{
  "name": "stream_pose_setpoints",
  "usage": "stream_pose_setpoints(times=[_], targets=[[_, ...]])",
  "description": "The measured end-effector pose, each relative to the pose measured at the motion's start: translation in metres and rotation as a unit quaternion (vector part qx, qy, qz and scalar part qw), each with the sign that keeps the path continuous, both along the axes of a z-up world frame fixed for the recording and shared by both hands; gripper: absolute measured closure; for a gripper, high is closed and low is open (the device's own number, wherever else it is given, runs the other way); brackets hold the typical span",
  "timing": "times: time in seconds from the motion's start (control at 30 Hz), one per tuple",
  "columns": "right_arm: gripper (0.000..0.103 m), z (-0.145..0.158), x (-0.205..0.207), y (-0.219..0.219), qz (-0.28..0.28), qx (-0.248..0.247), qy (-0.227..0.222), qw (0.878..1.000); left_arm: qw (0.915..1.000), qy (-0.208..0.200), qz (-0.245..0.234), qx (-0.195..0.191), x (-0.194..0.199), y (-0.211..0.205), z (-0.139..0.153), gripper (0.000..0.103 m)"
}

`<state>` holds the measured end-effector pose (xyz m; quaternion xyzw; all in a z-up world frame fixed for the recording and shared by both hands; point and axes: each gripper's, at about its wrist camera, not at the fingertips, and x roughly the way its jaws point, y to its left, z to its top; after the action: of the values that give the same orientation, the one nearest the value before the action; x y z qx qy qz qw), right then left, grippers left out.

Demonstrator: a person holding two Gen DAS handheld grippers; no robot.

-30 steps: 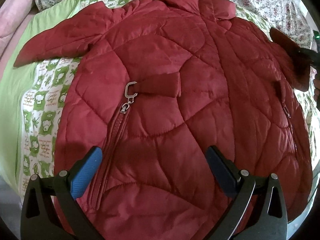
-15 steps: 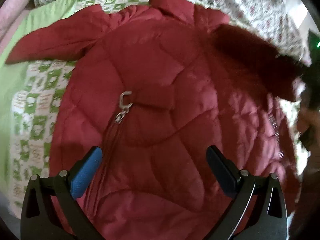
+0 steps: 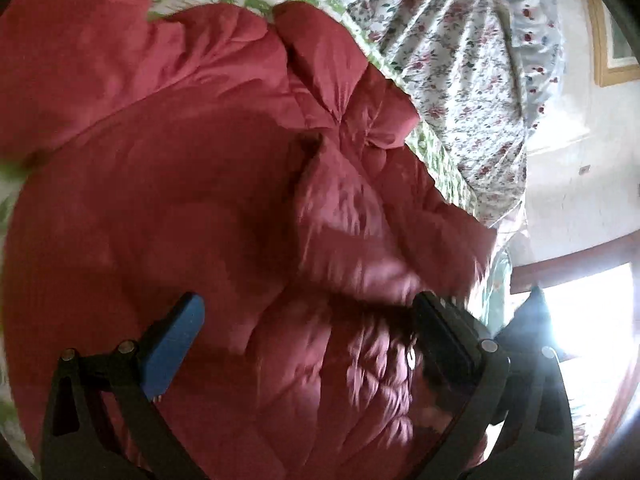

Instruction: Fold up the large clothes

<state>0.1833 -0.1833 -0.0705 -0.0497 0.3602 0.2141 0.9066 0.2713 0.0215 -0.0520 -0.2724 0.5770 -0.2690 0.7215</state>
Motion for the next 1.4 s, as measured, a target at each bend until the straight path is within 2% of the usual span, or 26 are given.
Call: stream_pose_setpoints(times=[0.1, 0.17, 0.2, 0.23, 0.27, 0.33, 0.4, 0.43, 0.5, 0.57, 0.7, 0.8, 0.87, 0.93, 1.03, 1.13, 1.2, 1.3, 1.4], targets=[[0.082, -0.002, 0.002, 0.001, 0.003, 0.000, 0.004, 1.000, 0.9998, 0.006, -0.016, -0.003, 0.023, -0.014, -0.013, 0.002], [0.082, -0.003, 0.002, 0.002, 0.003, 0.000, 0.005, 1.000, 0.9998, -0.005, -0.021, 0.000, 0.032, -0.019, -0.014, 0.029], [0.082, -0.002, 0.003, 0.002, 0.003, -0.001, 0.006, 1.000, 0.9997, -0.005, -0.026, 0.002, 0.035, -0.022, -0.016, 0.055], [0.082, -0.002, 0.003, 0.002, 0.002, -0.003, 0.005, 1.000, 0.9996, -0.004, -0.029, 0.005, 0.037, -0.023, -0.018, 0.066], [0.082, -0.002, 0.003, 0.002, -0.002, -0.008, 0.003, 1.000, 0.9994, -0.010, -0.032, 0.011, 0.038, -0.025, -0.017, 0.068], [0.081, -0.002, 0.002, -0.001, -0.008, -0.010, 0.005, 1.000, 0.9987, -0.028, -0.038, 0.019, 0.038, -0.027, -0.011, 0.086], [0.078, -0.001, 0.003, -0.006, -0.015, -0.004, 0.014, 1.000, 0.9981, -0.041, -0.040, 0.023, 0.035, -0.025, -0.006, 0.090], [0.076, 0.000, 0.002, -0.008, -0.015, 0.003, 0.018, 1.000, 0.9975, -0.052, -0.037, 0.030, 0.033, -0.022, -0.002, 0.091], [0.063, 0.003, -0.004, -0.015, -0.021, 0.015, 0.021, 0.999, 0.9939, -0.086, -0.027, 0.064, 0.026, -0.013, 0.011, 0.092], [0.056, 0.011, -0.016, -0.024, -0.031, 0.025, 0.010, 0.999, 0.9888, -0.114, -0.015, 0.095, 0.022, -0.001, 0.021, 0.092], [0.056, 0.025, -0.029, -0.056, -0.082, 0.043, -0.023, 0.995, 0.9716, -0.178, 0.018, 0.155, 0.012, 0.025, 0.039, 0.092], [0.055, 0.029, -0.020, -0.083, -0.148, 0.035, -0.034, 0.988, 0.9597, -0.220, 0.017, 0.174, 0.006, 0.033, 0.041, 0.092], [0.053, 0.024, -0.004, -0.101, -0.187, 0.029, -0.016, 0.982, 0.9495, -0.245, 0.013, 0.196, 0.003, 0.027, 0.037, 0.092], [0.054, 0.014, 0.013, -0.112, -0.196, 0.033, 0.009, 0.980, 0.9409, -0.258, 0.013, 0.219, 0.003, 0.021, 0.032, 0.092], [0.054, -0.005, 0.030, -0.116, -0.209, 0.014, 0.037, 0.977, 0.9314, -0.259, 0.016, 0.255, 0.007, 0.014, 0.024, 0.090], [0.055, -0.027, 0.036, -0.120, -0.218, 0.006, 0.068, 0.974, 0.9293, -0.245, 0.015, 0.276, 0.008, 0.017, 0.019, 0.077], [0.055, -0.036, 0.035, -0.120, -0.221, -0.006, 0.070, 0.973, 0.9265, -0.245, 0.046, 0.282, 0.004, 0.030, 0.028, 0.075], [0.054, -0.042, 0.035, -0.122, -0.226, -0.006, 0.075, 0.971, 0.9284, -0.260, 0.074, 0.255, -0.006, 0.044, 0.047, 0.075], [0.054, -0.043, 0.035, -0.119, -0.228, -0.016, 0.078, 0.970, 0.9350, -0.272, 0.041, 0.224, -0.012, 0.030, 0.057, 0.075]])
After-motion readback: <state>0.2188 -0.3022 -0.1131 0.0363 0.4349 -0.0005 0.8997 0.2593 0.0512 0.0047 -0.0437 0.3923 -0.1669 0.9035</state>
